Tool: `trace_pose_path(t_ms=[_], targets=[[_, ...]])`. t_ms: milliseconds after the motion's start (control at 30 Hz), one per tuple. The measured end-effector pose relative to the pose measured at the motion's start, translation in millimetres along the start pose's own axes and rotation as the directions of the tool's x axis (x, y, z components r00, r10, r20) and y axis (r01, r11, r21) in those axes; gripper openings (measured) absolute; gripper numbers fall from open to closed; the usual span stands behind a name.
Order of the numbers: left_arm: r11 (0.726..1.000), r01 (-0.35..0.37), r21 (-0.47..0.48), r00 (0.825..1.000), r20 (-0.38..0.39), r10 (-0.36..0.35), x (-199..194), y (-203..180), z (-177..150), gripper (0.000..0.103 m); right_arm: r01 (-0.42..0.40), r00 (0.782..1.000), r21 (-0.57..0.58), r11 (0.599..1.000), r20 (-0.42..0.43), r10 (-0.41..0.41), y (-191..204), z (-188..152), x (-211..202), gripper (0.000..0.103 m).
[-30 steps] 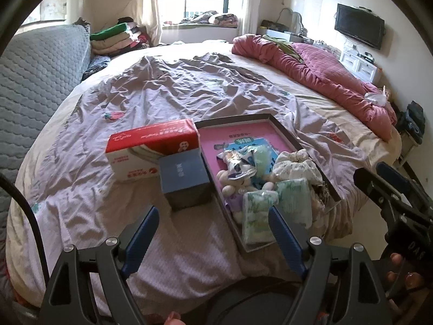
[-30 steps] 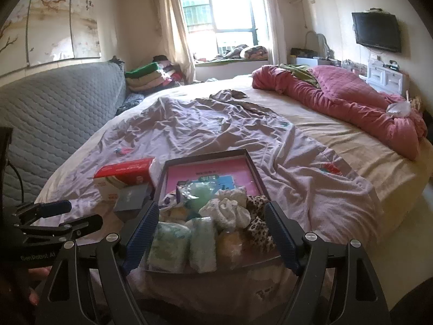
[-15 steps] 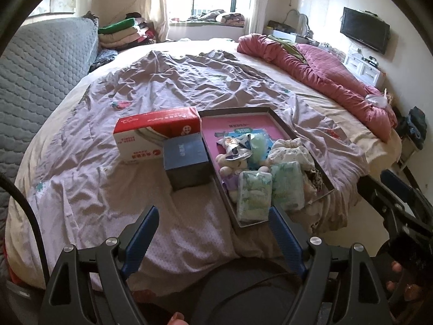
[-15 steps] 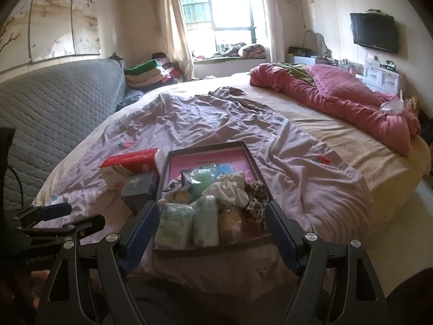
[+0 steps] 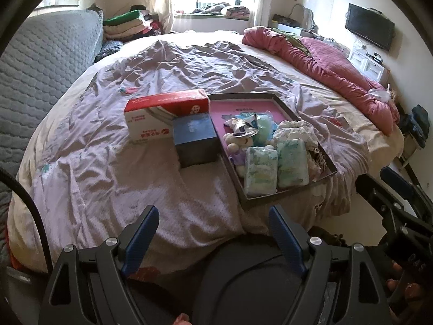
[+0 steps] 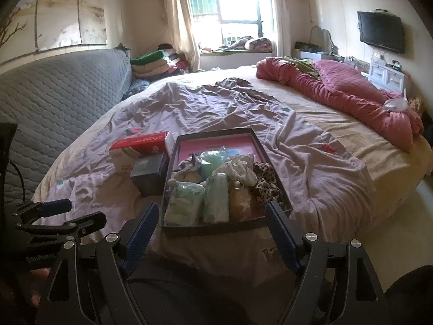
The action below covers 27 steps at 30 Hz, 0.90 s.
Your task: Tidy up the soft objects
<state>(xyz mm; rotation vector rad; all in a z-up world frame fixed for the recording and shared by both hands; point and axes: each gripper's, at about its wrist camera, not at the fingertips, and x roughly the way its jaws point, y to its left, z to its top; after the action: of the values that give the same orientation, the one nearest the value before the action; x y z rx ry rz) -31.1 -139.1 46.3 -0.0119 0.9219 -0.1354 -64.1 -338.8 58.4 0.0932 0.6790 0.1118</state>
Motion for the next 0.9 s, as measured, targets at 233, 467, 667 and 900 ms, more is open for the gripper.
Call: trace_pose_path(t_ms=[233,467,667,900], targets=[[1.0,-0.003,-0.007,1.0,0.02,0.003,-12,3,-5,0.082,0.004,1.0,-0.017,1.0,0.006,-0.004,12,-2,-10,0.082],[0.999,-0.016,-0.033,1.0,0.026,0.017,-19,8,-8,0.082,-0.012,1.0,-0.048,0.999,0.0,0.012,26,-6,-13,0.082],[0.999,-0.028,-0.04,0.998,0.049,0.03,-23,11,-7,0.082,-0.027,1.0,-0.039,0.999,-0.016,0.026,25,-8,-10,0.082],[0.999,-0.025,-0.025,0.999,0.019,0.026,-17,7,-9,0.082,-0.043,0.998,-0.026,0.999,-0.036,0.042,24,-10,-5,0.082]])
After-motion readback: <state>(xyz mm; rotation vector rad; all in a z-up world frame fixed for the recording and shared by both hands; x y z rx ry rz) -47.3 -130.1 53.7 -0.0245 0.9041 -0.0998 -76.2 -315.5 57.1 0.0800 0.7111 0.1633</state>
